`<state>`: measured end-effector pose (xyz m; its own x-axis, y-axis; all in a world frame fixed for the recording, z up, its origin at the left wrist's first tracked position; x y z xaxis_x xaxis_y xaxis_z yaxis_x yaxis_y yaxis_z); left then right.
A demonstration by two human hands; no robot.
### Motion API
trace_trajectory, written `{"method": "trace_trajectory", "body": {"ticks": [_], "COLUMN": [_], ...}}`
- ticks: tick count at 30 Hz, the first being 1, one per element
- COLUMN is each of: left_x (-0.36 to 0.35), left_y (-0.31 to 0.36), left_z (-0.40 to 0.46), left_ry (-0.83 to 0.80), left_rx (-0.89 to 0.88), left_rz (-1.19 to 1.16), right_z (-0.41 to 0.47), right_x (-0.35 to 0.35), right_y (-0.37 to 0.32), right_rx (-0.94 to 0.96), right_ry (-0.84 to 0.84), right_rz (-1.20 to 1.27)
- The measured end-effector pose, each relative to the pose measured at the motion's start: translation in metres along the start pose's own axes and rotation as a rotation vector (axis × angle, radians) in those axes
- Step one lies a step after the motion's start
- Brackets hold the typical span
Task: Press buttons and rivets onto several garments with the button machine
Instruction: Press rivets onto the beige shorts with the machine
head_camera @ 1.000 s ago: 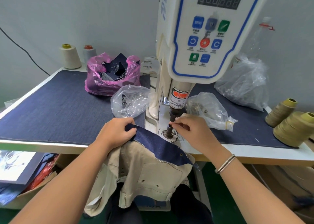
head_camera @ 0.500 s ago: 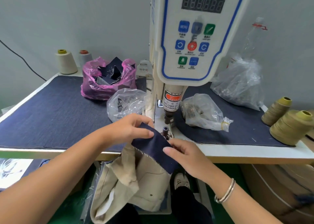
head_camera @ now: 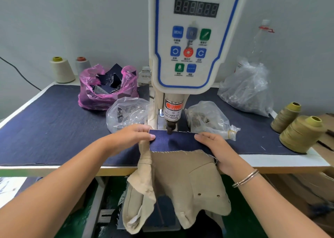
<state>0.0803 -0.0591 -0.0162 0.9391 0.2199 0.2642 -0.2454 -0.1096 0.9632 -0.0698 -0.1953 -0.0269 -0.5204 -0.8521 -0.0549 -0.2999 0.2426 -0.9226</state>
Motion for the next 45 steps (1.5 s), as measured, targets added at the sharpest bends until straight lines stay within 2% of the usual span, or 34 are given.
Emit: {"method": "trace_trajectory", "body": {"ticks": [4, 14, 45], "left_x": [-0.006, -0.016, -0.016], "left_y": [-0.013, -0.039, -0.042], "left_z": [0.005, 0.011, 0.014], "left_ry": [0.081, 0.162, 0.176], "left_rx": [0.023, 0.028, -0.034], "left_rz": [-0.207, -0.473, -0.54], "right_z": [0.009, 0.013, 0.013], "right_x": [0.005, 0.009, 0.014], "right_y": [0.007, 0.012, 0.014], "right_rx": [-0.037, 0.006, 0.067], "right_ry": [0.038, 0.041, 0.072], "right_rz": [0.071, 0.153, 0.121]}}
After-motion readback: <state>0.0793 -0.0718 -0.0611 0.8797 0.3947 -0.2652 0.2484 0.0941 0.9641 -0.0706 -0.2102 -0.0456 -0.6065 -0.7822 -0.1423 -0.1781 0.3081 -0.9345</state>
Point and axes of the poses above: each hand's wrist, its own z-axis towards the middle knuckle, its own x-axis out of the back of the hand, y = z × x, the point moved 9 cm from there along z, towards the middle knuckle, and after that the axes turned 11 degrees about -x, right-handed, at the moved point
